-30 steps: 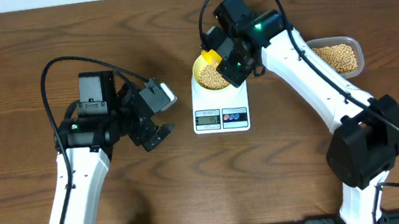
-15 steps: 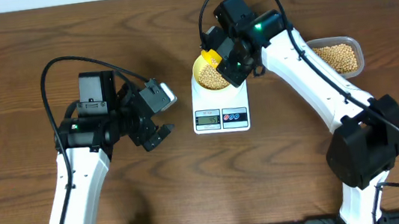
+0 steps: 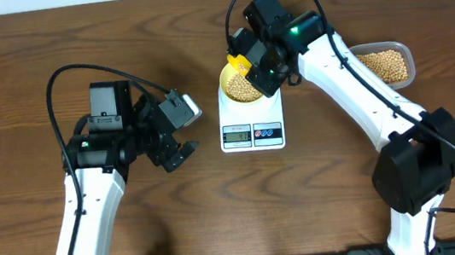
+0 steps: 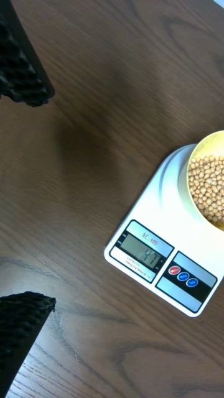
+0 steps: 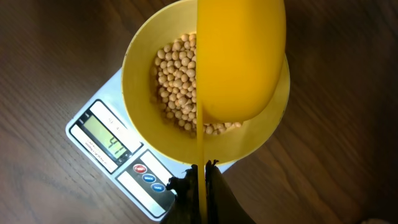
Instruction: Scoop item into bowl and weigh 50g on scale
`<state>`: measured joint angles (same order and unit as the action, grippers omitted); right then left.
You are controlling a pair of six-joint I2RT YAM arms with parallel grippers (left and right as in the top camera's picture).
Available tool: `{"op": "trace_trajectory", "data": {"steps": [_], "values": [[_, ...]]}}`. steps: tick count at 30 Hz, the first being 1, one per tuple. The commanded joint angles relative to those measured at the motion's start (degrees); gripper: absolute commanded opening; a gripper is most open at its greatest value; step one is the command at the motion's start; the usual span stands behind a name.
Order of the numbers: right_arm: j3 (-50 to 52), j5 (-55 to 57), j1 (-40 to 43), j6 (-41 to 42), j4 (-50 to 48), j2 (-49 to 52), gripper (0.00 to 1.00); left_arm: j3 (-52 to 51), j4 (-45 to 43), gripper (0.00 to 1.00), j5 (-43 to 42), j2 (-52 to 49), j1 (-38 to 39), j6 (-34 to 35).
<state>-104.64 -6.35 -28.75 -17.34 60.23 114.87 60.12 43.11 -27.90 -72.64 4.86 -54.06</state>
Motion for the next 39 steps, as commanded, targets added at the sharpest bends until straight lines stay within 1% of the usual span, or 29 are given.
{"op": "trace_trajectory", "data": {"steps": [1,13,18,23,29,39], "values": [[-1.4,0.4,-0.1,-1.2,-0.2,0.5,0.01,-0.5,0.1,0.98,0.3,-0.3,-0.2,-0.5],[-1.4,0.4,-0.1,-1.2,-0.4,0.5,0.01,-0.5,0.1,0.98,0.3,-0.3,-0.2,-0.5],[-1.4,0.5,-0.2,-4.1,-0.5,0.5,0.01,-0.5,0.1,0.98,0.3,-0.3,-0.2,-0.5],[-1.4,0.5,-0.2,-4.7,-0.5,0.5,0.01,-0.5,0.1,0.98,0.3,-0.3,-0.2,-0.5],[-1.4,4.7,-0.2,-6.2,-0.5,0.5,0.01,-0.5,0.1,0.98,0.3,-0.3,-0.2,-0.5],[-1.4,4.7,-0.2,-7.0,-0.6,0.5,0.01,-0.5,0.1,0.97,0.3,-0.3,-0.2,-0.5]]}}
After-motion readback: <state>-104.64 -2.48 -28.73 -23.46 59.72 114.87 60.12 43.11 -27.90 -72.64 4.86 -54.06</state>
